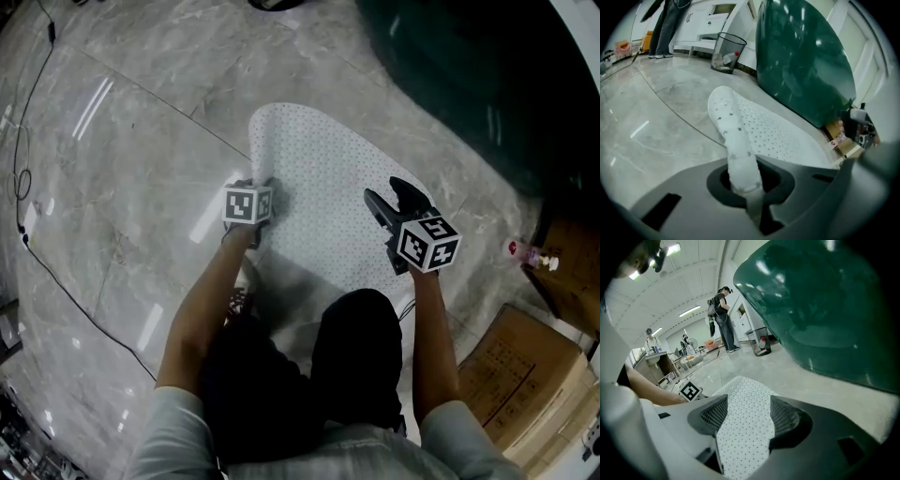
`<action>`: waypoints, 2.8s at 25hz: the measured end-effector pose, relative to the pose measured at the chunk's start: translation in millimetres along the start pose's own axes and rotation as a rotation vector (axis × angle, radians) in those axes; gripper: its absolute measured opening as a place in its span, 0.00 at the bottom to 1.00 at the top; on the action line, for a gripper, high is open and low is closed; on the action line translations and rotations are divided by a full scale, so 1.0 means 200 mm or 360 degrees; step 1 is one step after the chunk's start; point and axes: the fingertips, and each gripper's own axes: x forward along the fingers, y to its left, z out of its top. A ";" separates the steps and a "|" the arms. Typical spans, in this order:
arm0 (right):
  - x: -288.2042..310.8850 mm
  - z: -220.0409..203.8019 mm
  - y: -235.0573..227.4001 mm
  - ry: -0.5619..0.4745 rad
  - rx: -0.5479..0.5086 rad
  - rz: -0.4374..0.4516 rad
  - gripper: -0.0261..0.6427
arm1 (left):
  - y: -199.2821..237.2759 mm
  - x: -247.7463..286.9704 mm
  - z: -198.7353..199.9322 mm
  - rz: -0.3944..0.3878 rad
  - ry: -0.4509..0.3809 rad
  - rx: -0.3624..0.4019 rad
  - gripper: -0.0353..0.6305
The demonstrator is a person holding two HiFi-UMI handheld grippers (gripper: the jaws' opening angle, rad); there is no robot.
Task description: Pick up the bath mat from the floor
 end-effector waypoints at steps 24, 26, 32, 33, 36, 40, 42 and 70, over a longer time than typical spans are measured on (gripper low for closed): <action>-0.99 1.51 0.64 -0.0134 -0.0149 -0.0098 0.45 | -0.81 -1.77 1.00 -0.0135 -0.0317 0.0231 0.10; -1.12 1.69 0.70 -0.0119 -0.0168 -0.0109 0.45 | -0.88 -2.00 1.09 -0.0098 -0.0335 0.0230 0.10; -1.53 2.25 0.95 -0.0170 -0.0294 -0.0105 0.45 | -1.11 -2.71 1.45 0.0012 -0.0455 0.0314 0.10; -1.61 2.33 0.99 -0.0165 -0.0330 -0.0099 0.45 | -1.15 -2.84 1.51 0.0038 -0.0488 0.0322 0.10; -1.82 2.55 1.13 -0.0161 -0.0446 -0.0058 0.45 | -1.25 -3.21 1.69 0.0128 -0.0620 0.0327 0.10; -2.14 2.79 1.31 -0.0273 -0.0555 -0.0036 0.42 | -1.41 -3.69 1.86 0.0201 -0.0846 0.0326 0.10; -2.29 2.91 1.38 -0.0349 -0.0608 -0.0035 0.41 | -1.48 -3.90 1.92 0.0264 -0.0943 0.0362 0.10; -3.44 3.29 2.03 -0.0873 -0.0968 0.0144 0.06 | -2.44 -5.12 1.90 0.0383 -0.1436 0.0809 0.10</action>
